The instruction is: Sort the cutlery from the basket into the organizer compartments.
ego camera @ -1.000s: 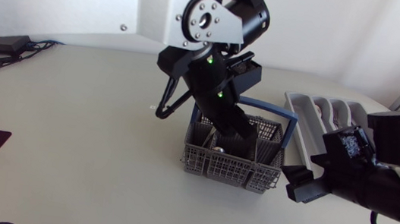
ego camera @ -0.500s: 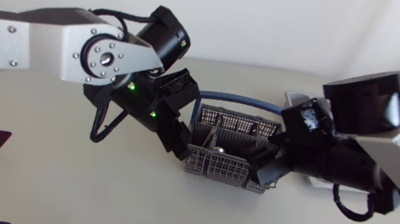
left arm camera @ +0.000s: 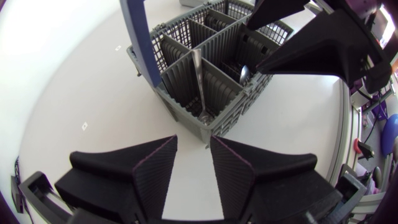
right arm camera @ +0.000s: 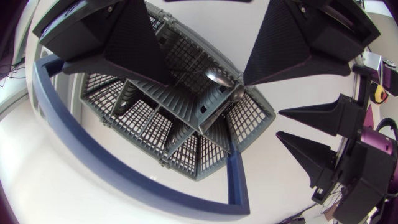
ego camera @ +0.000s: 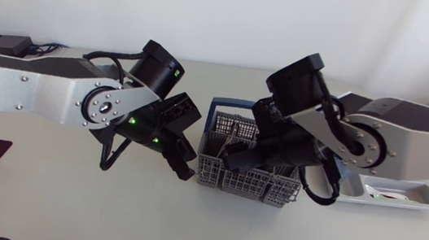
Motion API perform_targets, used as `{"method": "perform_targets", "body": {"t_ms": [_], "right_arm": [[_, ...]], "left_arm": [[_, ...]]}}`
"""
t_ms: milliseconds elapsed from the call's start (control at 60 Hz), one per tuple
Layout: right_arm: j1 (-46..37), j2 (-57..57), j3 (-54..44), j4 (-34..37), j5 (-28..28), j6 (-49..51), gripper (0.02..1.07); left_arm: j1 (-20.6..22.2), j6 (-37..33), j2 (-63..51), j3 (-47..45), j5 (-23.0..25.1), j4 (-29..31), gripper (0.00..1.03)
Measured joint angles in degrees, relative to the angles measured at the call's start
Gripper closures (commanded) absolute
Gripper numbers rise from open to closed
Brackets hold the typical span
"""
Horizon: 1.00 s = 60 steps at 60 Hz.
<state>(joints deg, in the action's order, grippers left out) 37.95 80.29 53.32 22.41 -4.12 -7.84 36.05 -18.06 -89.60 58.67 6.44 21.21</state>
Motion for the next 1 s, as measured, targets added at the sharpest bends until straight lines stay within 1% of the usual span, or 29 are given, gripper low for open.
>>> {"method": "perform_targets", "body": {"t_ms": [33, 167, 250, 283, 400, 550, 650, 683, 717, 850, 900, 950, 1000], "right_arm": [[0.0, 1.14, 0.35, 0.11, 0.09, -0.57, 0.31], [0.2, 3.26, 1.14, 0.57, 0.92, -2.21, 0.31], [0.2, 3.96, 1.97, 0.96, 0.96, -2.89, 0.37], [0.2, 4.24, 2.25, 1.18, 1.16, -3.02, 0.37], [-0.04, 5.29, 3.23, 1.84, 1.7, -4.0, 0.45], [-2.23, 6.95, 4.13, 2.93, 4.24, -5.29, 0.45], [-4.26, 7.17, 4.22, 3.3, 7.61, -5.88, 0.45], [-4.57, 7.17, 4.22, 3.32, 8.0, -5.92, 0.45], [-4.7, 7.17, 4.22, 3.32, 8.13, -5.92, 0.48], [-4.7, 7.58, 4.42, 3.3, 8.46, -5.92, 0.48], [-4.7, 7.72, 4.46, 3.3, 8.5, -5.95, 0.52], [-4.7, 7.98, 4.61, 3.3, 8.87, -5.95, 0.53], [-4.7, 8.35, 4.92, 3.32, 9.09, -5.97, 0.56]], "left_arm": [[0.0, 0.0, 0.0, -0.26, -0.02, -0.39, 0.65], [0.0, 0.0, 0.0, -0.57, 0.0, -1.57, 0.65], [0.0, 0.0, 0.0, -0.68, 0.0, -2.12, 0.65], [0.0, 0.0, 0.0, -0.79, 0.0, -2.49, 0.65], [0.31, 0.0, -0.02, -1.4, -0.02, -3.39, 0.65], [0.98, 0.0, -0.09, -1.53, -0.04, -3.8, 0.65], [1.27, 0.0, -0.39, -1.53, -0.02, -4.42, 0.65], [1.27, 0.0, -0.5, -1.53, -0.04, -4.66, 0.65], [1.38, 0.0, -0.61, -1.53, -0.04, -4.83, 0.65], [1.7, 0.0, -1.29, -1.53, -0.46, -5.29, 0.65], [1.79, 0.0, -1.49, -1.53, -0.48, -5.42, 0.65], [1.95, 0.0, -1.64, -1.53, -0.48, -5.7, 0.65], [2.16, 0.0, -1.86, -1.53, -0.66, -5.81, 0.65]]}}
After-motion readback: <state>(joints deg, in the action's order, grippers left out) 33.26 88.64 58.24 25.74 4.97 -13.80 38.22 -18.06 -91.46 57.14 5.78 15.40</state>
